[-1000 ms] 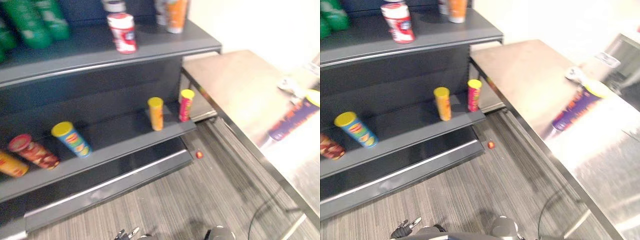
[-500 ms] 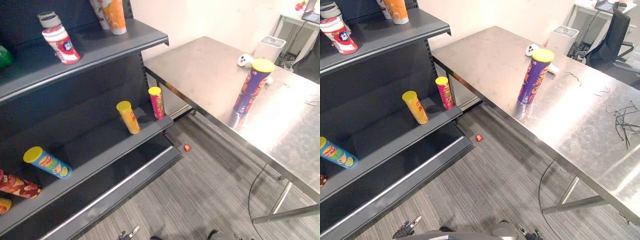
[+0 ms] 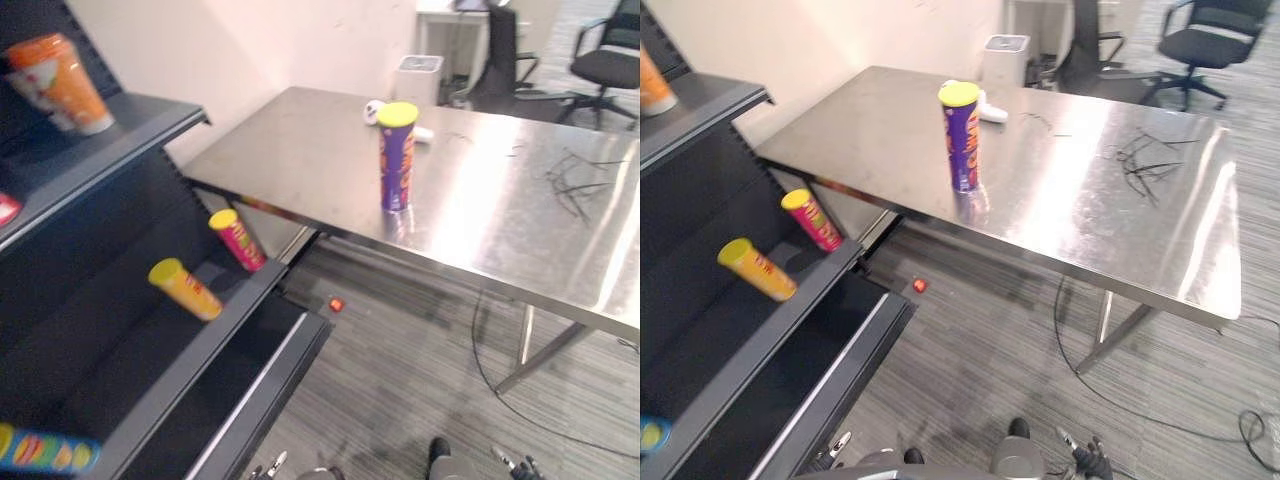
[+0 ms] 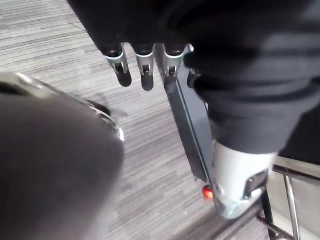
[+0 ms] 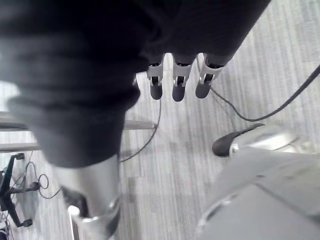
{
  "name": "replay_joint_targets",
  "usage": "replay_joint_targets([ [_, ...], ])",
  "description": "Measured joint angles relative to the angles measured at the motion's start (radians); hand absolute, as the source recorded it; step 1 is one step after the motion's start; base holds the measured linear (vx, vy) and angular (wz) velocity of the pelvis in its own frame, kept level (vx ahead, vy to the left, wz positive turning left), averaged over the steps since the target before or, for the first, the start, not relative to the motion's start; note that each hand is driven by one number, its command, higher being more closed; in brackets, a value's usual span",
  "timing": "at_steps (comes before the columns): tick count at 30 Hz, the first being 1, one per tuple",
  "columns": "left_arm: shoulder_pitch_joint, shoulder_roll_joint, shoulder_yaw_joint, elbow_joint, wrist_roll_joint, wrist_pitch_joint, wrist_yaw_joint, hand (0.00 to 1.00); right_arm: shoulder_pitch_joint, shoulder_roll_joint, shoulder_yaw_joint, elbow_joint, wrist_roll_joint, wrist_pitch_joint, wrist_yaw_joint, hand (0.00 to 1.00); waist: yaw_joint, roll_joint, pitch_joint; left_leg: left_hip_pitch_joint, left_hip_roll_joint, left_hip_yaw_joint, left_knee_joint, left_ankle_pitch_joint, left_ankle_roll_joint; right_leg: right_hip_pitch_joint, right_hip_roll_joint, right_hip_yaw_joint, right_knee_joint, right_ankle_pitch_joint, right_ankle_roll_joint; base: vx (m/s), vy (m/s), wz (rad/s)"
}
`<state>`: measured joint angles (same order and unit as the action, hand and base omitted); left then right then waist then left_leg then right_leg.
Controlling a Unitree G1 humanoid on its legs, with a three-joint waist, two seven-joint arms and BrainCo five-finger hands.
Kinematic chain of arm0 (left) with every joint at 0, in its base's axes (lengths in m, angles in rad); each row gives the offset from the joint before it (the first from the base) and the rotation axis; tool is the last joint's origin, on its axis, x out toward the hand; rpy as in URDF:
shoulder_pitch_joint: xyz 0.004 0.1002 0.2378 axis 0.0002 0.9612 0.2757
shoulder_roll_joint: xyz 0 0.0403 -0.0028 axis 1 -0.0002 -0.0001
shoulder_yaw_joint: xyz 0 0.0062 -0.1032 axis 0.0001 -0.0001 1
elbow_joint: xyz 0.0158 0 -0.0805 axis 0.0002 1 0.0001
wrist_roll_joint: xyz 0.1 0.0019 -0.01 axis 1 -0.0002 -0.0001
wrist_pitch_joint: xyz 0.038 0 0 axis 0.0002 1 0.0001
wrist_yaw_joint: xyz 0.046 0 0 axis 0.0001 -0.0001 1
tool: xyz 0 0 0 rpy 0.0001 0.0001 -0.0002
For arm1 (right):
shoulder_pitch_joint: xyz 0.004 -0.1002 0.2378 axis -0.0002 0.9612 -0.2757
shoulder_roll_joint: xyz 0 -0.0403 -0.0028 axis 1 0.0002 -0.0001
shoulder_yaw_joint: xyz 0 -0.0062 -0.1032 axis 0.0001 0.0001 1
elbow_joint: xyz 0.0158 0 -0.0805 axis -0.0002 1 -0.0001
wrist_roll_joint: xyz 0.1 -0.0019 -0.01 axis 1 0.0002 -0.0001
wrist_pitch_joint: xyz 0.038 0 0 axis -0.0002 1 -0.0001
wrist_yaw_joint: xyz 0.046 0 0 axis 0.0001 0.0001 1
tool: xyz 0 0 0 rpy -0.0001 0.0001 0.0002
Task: Put the gum and the chips on the shelf.
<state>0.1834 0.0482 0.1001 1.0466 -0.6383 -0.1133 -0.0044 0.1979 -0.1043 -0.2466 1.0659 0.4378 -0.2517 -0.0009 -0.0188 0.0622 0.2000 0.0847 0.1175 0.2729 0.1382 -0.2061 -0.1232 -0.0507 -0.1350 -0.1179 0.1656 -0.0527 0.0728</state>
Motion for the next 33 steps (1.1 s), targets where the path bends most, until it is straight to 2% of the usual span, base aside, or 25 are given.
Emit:
replay_joint_targets([
  [2, 0.017, -0.011, 0.031, -0.016, -0.023, -0.005, 0.0, 0.0, 0.001, 0.01, 0.03, -0.005, 0.005, -0.005, 0.017, 0.0, 0.007, -0.005, 0.005, 0.013, -0.009, -0.023, 0.017, -0.022, -0.006, 0.002, 0.016, 0.046, -0.014, -0.013, 0.009, 0.12, 0.114, -0.64],
  [3, 0.018, -0.017, 0.044, -0.014, -0.025, -0.008, -0.003, 0.0, 0.002, 0.01, 0.039, -0.022, 0.005, -0.019, 0.032, 0.0, 0.01, -0.001, 0.004, 0.015, -0.016, -0.045, 0.041, -0.02, 0.011, 0.001, 0.026, 0.065, -0.025, -0.007, 0.011, 0.18, 0.077, -0.67],
  [5, 0.015, -0.018, 0.048, -0.015, -0.028, -0.017, -0.005, 0.0, -0.001, 0.013, 0.053, -0.03, 0.002, -0.047, 0.034, 0.0, 0.023, -0.014, 0.006, 0.002, -0.03, -0.097, 0.105, -0.01, 0.025, 0.005, 0.029, 0.107, -0.029, 0.003, 0.019, 0.19, 0.027, -0.64],
  [8, 0.013, -0.013, 0.045, 0.0, -0.016, -0.033, -0.007, 0.0, 0.001, 0.027, 0.057, -0.026, -0.007, -0.083, 0.031, 0.0, 0.019, -0.029, -0.008, 0.013, -0.04, -0.12, 0.106, -0.01, 0.025, 0.032, 0.026, 0.123, -0.078, 0.018, 0.037, 0.13, 0.02, -0.23],
  [9, 0.005, -0.009, 0.043, 0.011, -0.007, -0.034, -0.008, 0.0, 0.001, 0.031, 0.06, -0.018, 0.003, -0.081, 0.041, 0.0, 0.019, -0.025, -0.015, 0.028, -0.046, -0.118, 0.092, -0.011, 0.026, 0.038, 0.024, 0.123, -0.09, 0.024, 0.044, 0.13, 0.062, -0.12],
  [10, 0.002, -0.009, 0.044, 0.019, -0.007, -0.035, -0.008, 0.0, 0.0, 0.031, 0.059, -0.011, 0.005, -0.081, 0.047, 0.0, 0.02, -0.037, -0.013, 0.03, -0.048, -0.118, 0.086, -0.011, 0.026, 0.038, 0.023, 0.124, -0.095, 0.026, 0.044, 0.11, 0.06, -0.14],
  [11, -0.003, -0.005, 0.044, 0.028, -0.007, -0.034, -0.011, 0.0, -0.001, 0.032, 0.06, 0.0, 0.013, -0.081, 0.06, 0.0, 0.021, -0.031, -0.018, 0.042, -0.053, -0.119, 0.071, -0.011, 0.026, 0.04, 0.021, 0.124, -0.097, 0.027, 0.045, 0.08, 0.054, -0.1],
  [13, -0.003, 0.003, 0.044, 0.03, -0.008, -0.032, -0.025, 0.0, -0.002, 0.034, 0.059, 0.018, 0.049, -0.083, 0.07, 0.0, 0.022, -0.045, -0.018, 0.058, -0.061, -0.121, 0.049, -0.011, 0.027, 0.045, 0.017, 0.119, -0.102, 0.034, 0.047, 0.07, 0.062, -0.08],
  [16, -0.009, 0.015, 0.042, 0.051, -0.007, -0.031, -0.044, 0.0, -0.006, 0.039, 0.06, 0.033, 0.075, -0.098, 0.052, 0.0, 0.022, -0.054, -0.024, 0.059, -0.067, -0.124, 0.038, -0.016, 0.041, 0.06, 0.014, 0.101, -0.142, 0.066, 0.044, 0.01, 0.059, -0.05],
  [19, -0.013, 0.029, 0.04, 0.057, 0.01, -0.031, -0.045, 0.0, -0.023, 0.054, 0.059, 0.018, 0.092, -0.131, 0.002, 0.0, 0.025, -0.068, -0.029, 0.048, -0.083, -0.125, 0.039, -0.023, 0.053, 0.073, 0.001, 0.091, -0.197, 0.108, 0.047, -0.05, 0.078, -0.08],
  [21, -0.012, 0.049, 0.021, 0.041, 0.066, -0.031, -0.04, 0.0, -0.028, 0.071, 0.053, -0.118, 0.093, -0.15, -0.077, 0.0, 0.025, -0.082, -0.031, 0.034, -0.095, -0.136, 0.04, -0.026, 0.061, 0.068, -0.016, 0.069, -0.212, 0.117, 0.053, -0.1, 0.041, -0.01],
  [23, -0.008, 0.056, 0.003, 0.021, 0.076, -0.03, -0.035, 0.0, -0.029, 0.073, 0.052, -0.234, 0.089, -0.156, -0.127, 0.0, 0.026, -0.086, -0.033, 0.02, -0.097, -0.146, 0.04, -0.037, 0.08, 0.052, -0.016, 0.065, -0.215, 0.121, 0.059, -0.09, 0.014, -0.01],
  [25, -0.001, 0.071, -0.014, -0.02, 0.113, -0.029, -0.025, 0.0, -0.049, 0.073, 0.052, -0.426, 0.063, -0.157, -0.206, 0.0, 0.028, -0.1, -0.031, -0.008, -0.096, -0.147, 0.039, -0.042, 0.087, 0.017, -0.015, 0.06, -0.217, 0.141, 0.055, -0.12, 0.003, -0.02],
  [27, 0.009, 0.078, -0.016, -0.045, 0.114, -0.028, -0.017, 0.0, -0.051, 0.072, 0.048, -0.565, 0.028, -0.163, -0.237, 0.0, 0.037, -0.11, -0.025, -0.022, -0.093, -0.147, 0.039, -0.047, 0.094, 0.0, -0.01, 0.06, -0.218, 0.152, 0.055, -0.14, -0.032, -0.03],
  [30, 0.025, 0.084, -0.012, -0.075, 0.137, -0.027, -0.006, 0.0, -0.043, 0.071, 0.011, -0.749, -0.01, -0.17, -0.234, 0.0, 0.051, -0.122, -0.02, -0.038, -0.087, -0.147, 0.041, -0.049, 0.094, -0.016, -0.004, 0.059, -0.221, 0.165, 0.051, -0.12, -0.048, -0.03],
  [33, 0.052, 0.086, -0.01, -0.098, 0.145, -0.015, -0.003, 0.0, -0.014, 0.065, -0.017, -0.9, -0.014, -0.175, -0.204, 0.0, 0.047, -0.124, -0.018, -0.048, -0.079, -0.145, 0.048, -0.052, 0.089, -0.017, 0.0, 0.062, -0.232, 0.164, 0.046, -0.1, -0.058, -0.06],
])
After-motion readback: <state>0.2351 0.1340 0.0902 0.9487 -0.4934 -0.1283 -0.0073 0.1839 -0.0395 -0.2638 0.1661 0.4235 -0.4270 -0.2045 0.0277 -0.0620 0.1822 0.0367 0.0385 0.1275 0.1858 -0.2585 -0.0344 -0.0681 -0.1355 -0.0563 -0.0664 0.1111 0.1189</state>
